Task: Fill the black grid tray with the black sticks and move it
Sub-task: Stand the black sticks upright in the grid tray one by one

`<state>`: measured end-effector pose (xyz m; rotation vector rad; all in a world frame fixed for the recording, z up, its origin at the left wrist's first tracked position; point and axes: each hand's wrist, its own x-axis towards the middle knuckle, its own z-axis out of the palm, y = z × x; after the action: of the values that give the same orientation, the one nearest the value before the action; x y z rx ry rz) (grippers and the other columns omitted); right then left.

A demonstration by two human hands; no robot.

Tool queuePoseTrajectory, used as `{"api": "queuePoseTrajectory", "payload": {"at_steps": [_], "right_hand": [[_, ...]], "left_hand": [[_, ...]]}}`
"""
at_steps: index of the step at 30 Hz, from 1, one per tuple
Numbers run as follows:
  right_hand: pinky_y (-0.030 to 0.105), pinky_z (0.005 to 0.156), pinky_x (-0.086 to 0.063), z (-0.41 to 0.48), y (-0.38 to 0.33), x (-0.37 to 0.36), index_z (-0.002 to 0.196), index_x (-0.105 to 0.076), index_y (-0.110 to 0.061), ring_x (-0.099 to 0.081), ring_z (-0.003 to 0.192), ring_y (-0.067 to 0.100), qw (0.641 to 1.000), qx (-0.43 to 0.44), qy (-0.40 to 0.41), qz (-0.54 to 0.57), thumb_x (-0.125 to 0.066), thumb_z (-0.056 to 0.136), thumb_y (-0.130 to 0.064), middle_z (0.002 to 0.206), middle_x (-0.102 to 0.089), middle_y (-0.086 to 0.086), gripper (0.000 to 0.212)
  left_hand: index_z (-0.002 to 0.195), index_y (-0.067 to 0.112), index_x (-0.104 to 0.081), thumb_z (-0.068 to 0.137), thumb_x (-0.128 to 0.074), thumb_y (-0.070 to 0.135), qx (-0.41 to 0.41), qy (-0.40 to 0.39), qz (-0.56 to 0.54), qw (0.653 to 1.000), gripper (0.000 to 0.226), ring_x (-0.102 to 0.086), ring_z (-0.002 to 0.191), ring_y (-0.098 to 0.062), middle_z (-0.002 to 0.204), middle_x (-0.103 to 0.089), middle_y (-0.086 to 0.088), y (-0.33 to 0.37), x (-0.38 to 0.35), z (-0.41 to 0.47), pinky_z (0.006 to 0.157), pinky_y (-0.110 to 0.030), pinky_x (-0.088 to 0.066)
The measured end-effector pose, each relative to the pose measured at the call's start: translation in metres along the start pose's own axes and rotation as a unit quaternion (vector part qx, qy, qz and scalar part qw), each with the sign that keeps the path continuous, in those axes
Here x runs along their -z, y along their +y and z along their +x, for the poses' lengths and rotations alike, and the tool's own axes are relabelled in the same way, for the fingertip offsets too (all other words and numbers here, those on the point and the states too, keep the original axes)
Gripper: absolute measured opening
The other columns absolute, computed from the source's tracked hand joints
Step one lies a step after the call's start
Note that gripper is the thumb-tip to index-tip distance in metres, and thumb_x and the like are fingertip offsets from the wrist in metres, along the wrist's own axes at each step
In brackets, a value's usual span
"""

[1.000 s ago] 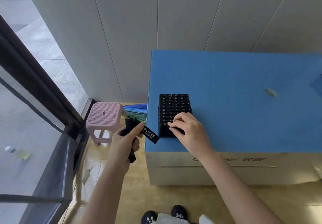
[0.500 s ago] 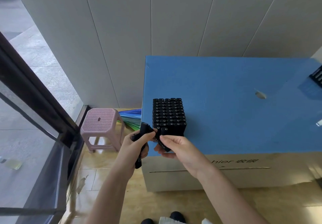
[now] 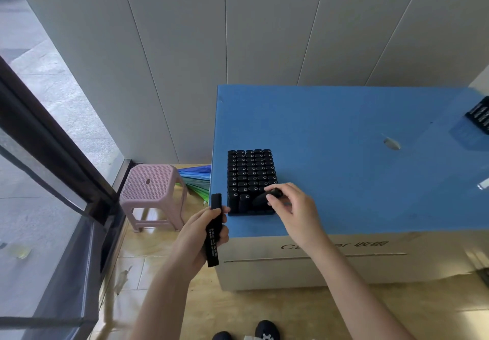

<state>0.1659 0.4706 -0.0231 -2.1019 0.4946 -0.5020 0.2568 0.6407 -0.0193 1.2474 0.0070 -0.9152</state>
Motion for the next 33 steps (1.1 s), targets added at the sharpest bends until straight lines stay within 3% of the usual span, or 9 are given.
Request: {"api": "queuePoseTrajectory", "payload": {"at_steps": [5,14,19,24,27,29,33], "right_hand": [[0.015,0.074,-0.048,0.007,0.005,-0.007,0.101,-0.058,-0.016,-0.059,0.083,0.000,0.988,0.080,0.033,-0.126,-0.067,0.083,-0.020,0.091,-0.065,-0.012,0.020],[0.023,0.062,-0.050,0.013,0.014,-0.013,0.088,-0.062,-0.010,-0.061,0.066,0.011,0.976,0.157,0.003,-0.154,-0.070,0.081,-0.015,0.085,-0.064,-0.005,0.011],[0.020,0.064,-0.049,0.021,0.010,-0.008,0.086,-0.068,-0.011,-0.061,0.070,0.009,0.970,0.169,-0.047,-0.170,-0.070,0.080,-0.013,0.083,-0.068,-0.006,0.007],[0.017,0.057,-0.038,0.022,0.004,-0.010,0.082,-0.072,-0.015,-0.051,0.070,0.006,0.954,0.177,-0.005,-0.242,-0.072,0.078,-0.014,0.080,-0.063,-0.007,0.004],[0.010,0.060,-0.033,0.015,0.000,-0.012,0.096,-0.070,-0.017,-0.042,0.073,-0.002,0.965,0.147,0.022,-0.214,-0.066,0.083,-0.017,0.089,-0.059,-0.008,0.013],[0.009,0.062,-0.037,0.007,-0.005,-0.014,0.104,-0.067,-0.020,-0.047,0.070,0.002,0.987,0.099,0.018,-0.127,-0.059,0.089,-0.021,0.093,-0.058,-0.010,0.018],[0.016,0.060,-0.044,-0.004,-0.021,-0.017,0.105,-0.066,-0.025,-0.052,0.063,0.000,0.997,-0.039,-0.063,0.020,-0.048,0.093,-0.035,0.082,-0.063,-0.013,0.023]], "left_hand": [[0.103,-0.004,-0.059,0.096,-0.044,0.012,-0.002,0.012,-0.017,1.000,0.023,-0.048,0.054,-0.014,0.074,-0.047,-0.008,-0.003,0.001,-0.001,0.050,-0.021,-0.046],[0.105,-0.002,-0.059,0.096,-0.044,0.012,-0.017,0.016,-0.001,1.000,0.022,-0.062,0.059,-0.020,0.066,-0.057,-0.008,-0.002,0.001,-0.002,0.058,-0.028,-0.057],[0.107,0.000,-0.058,0.097,-0.043,0.015,-0.026,0.001,0.015,1.000,0.024,-0.062,0.058,-0.018,0.068,-0.059,-0.007,-0.002,-0.001,-0.002,0.058,-0.028,-0.056],[0.106,0.000,-0.056,0.096,-0.043,0.019,-0.037,-0.017,0.037,0.998,0.025,-0.063,0.057,-0.019,0.073,-0.067,-0.008,-0.002,-0.005,-0.004,0.058,-0.027,-0.055],[0.104,0.000,-0.055,0.096,-0.042,0.020,-0.043,-0.024,0.046,0.998,0.025,-0.064,0.057,-0.019,0.076,-0.070,-0.009,-0.001,-0.007,-0.006,0.052,-0.023,-0.052],[0.102,0.001,-0.056,0.096,-0.043,0.022,-0.047,-0.024,0.071,0.996,0.025,-0.064,0.055,-0.019,0.080,-0.072,-0.009,-0.001,-0.007,-0.008,0.045,-0.020,-0.045],[0.095,0.001,-0.060,0.094,-0.048,0.024,-0.054,-0.039,0.146,0.987,0.025,-0.055,0.044,-0.014,0.086,-0.073,-0.011,-0.002,-0.011,-0.011,0.036,-0.016,-0.030]]}}
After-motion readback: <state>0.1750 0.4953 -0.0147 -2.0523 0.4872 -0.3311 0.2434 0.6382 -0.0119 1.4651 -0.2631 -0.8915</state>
